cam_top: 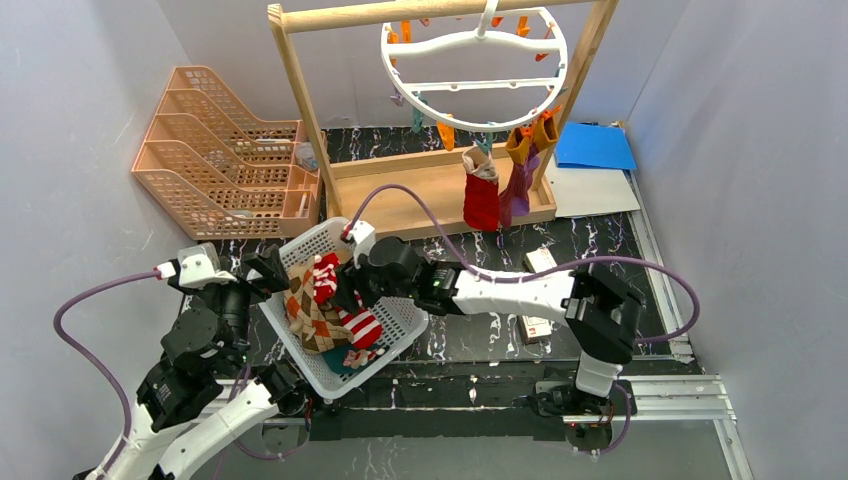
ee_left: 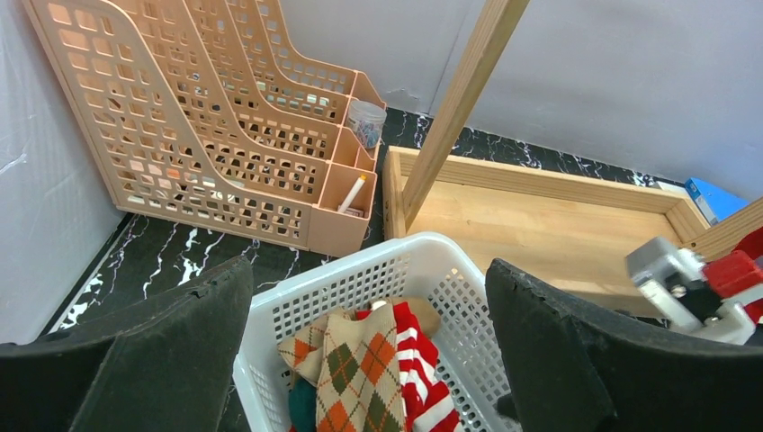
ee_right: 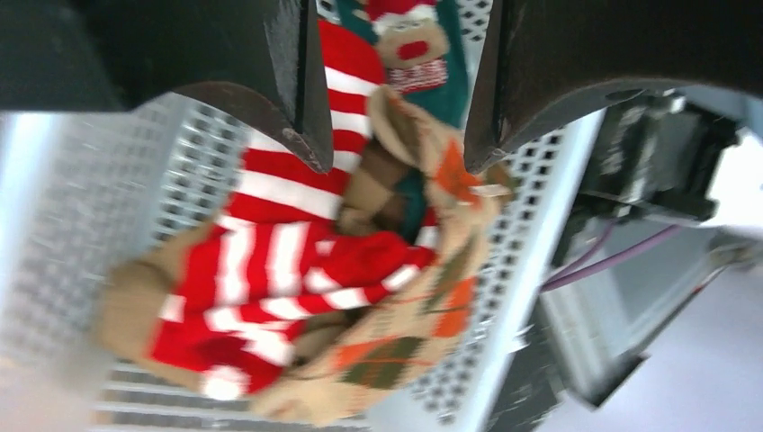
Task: Clip the socks to the hanger
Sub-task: Pick up the sock from the bin.
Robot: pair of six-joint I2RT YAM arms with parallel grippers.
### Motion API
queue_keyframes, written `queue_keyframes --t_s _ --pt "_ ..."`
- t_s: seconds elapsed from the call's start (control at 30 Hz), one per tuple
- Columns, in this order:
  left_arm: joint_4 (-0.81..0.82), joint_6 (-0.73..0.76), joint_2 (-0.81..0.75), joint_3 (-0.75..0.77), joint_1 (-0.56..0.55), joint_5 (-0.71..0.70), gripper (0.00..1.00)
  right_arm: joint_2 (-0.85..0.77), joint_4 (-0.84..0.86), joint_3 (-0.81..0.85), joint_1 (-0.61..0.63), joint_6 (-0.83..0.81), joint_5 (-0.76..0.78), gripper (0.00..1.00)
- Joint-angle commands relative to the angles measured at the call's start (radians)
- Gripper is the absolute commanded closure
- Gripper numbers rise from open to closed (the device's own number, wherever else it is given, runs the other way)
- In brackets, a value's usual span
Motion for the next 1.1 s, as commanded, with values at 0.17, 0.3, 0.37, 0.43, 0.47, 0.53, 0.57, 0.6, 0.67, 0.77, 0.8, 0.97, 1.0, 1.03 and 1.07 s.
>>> queue_keyframes --t_s 0.17,0.3,0.37,0.43,0.47,0.53,0.57,0.6,0.67,0.77,0.8,0.97,1.0,1.03,1.07 --pt "0.010 0.008 0.033 0.017 -0.003 -0.009 0.02 0.233 0.044 0.216 0.033 0.054 -0.389 0.35" --pt "-0.009 -0.001 0.030 0.025 -0.003 -0.011 0.02 0.332 -0.065 0.322 0.042 0.050 -0.379 0.36" --pt "-0.017 -0.010 0.027 0.021 -0.003 -0.014 0.02 0.376 -0.140 0.375 0.045 0.048 -0.345 0.37" --pt "-0.022 -0.017 0.025 0.016 -0.004 -0.012 0.02 0.397 -0.208 0.401 0.044 0.050 -0.286 0.45" --pt "-0.024 -0.020 0.023 0.015 -0.003 -0.012 0.02 0.392 -0.219 0.393 0.044 0.051 -0.246 0.53" --pt "-0.033 -0.026 0.023 0.015 -0.003 -0.012 0.02 0.349 -0.214 0.351 0.043 0.060 -0.145 0.70" --pt "-0.034 -0.029 0.022 0.014 -0.003 -0.013 0.02 0.321 -0.207 0.326 0.042 0.062 -0.096 0.78" --pt "-0.037 -0.030 0.020 0.013 -0.004 -0.013 0.02 0.290 -0.199 0.296 0.042 0.063 -0.045 0.85" --pt "-0.036 -0.032 0.016 0.010 -0.004 -0.013 0.02 0.211 -0.164 0.229 0.039 0.066 0.027 0.98" --pt "-0.035 -0.034 0.011 0.004 -0.003 -0.015 0.02 0.103 -0.123 0.139 0.038 0.065 0.117 0.99" --pt "-0.033 -0.034 0.011 0.001 -0.003 -0.015 0.01 0.074 -0.123 0.123 0.036 0.065 0.137 0.99" --pt "-0.029 -0.037 0.016 -0.006 -0.003 -0.011 0.02 -0.004 -0.149 0.080 0.029 0.059 0.183 0.99" --pt "-0.029 -0.039 0.016 -0.008 -0.003 -0.011 0.02 -0.008 -0.150 0.075 0.029 0.056 0.178 0.99" --pt "-0.029 -0.042 0.016 -0.009 -0.003 -0.009 0.02 -0.007 -0.148 0.071 0.029 0.055 0.168 0.99" --pt "-0.027 -0.044 0.016 -0.011 -0.003 -0.009 0.01 -0.004 -0.144 0.068 0.029 0.057 0.153 0.99"
